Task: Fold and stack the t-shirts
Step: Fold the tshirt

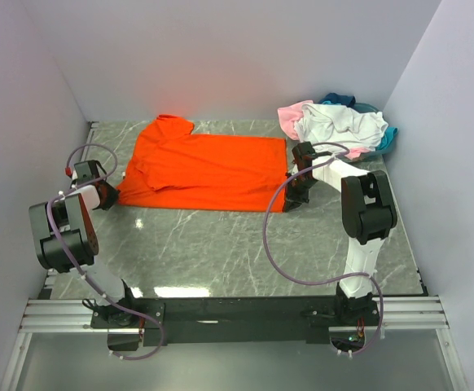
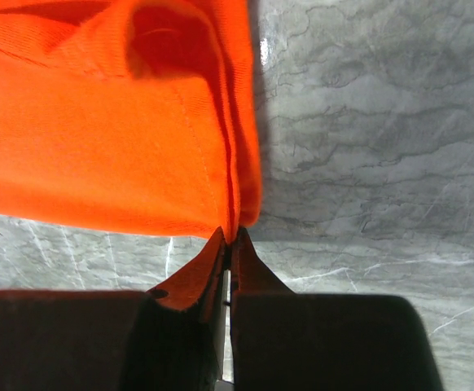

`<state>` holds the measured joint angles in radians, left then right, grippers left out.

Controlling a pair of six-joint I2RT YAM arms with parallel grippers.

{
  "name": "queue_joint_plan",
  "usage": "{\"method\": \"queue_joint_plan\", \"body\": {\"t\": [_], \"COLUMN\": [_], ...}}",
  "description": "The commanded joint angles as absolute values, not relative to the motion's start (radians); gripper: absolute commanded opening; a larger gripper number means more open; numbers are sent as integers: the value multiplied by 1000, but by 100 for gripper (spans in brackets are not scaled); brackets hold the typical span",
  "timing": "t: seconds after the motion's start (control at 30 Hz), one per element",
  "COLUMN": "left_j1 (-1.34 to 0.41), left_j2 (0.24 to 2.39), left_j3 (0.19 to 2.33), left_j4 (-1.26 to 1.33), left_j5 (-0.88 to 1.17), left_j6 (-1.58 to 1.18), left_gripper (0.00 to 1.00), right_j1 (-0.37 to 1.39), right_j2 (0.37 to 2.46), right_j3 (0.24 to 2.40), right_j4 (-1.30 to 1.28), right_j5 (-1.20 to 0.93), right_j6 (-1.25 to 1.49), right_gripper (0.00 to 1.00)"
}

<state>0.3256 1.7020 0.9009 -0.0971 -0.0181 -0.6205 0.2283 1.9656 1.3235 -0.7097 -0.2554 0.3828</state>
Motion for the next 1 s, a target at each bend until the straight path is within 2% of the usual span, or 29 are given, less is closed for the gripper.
{"method": "queue_joint_plan", "body": {"t": [0.0, 0.43, 0.63, 0.73, 0.83, 0.97], "left_j1": [328, 328, 328, 328, 328, 328], "left_j2": [1649, 1589, 1545, 1526, 1513, 1496], "left_j3": [931, 962, 956, 959, 965, 963], "left_j4": [-161, -276, -337, -357, -374, -385], "left_j5": [-135, -195, -230, -251, -273, -296], "left_j6": [-569, -476, -443, -431, -420, -419], "left_gripper": [0, 1, 6, 11, 24, 37], "right_j1": [224, 244, 268, 278, 281, 287], "right_j2": [1939, 1911, 1881, 1865, 1848, 1825], "right_j3": [1304, 1270, 1230, 1203, 1175, 1146], "right_j4": [-741, -772, -813, -824, -827, -827], "right_j5": [-224, -210, -186, -181, -170, -160], "right_j6": [368, 377, 396, 403, 414, 429], "right_gripper": [0, 0, 0, 0, 0, 0]}}
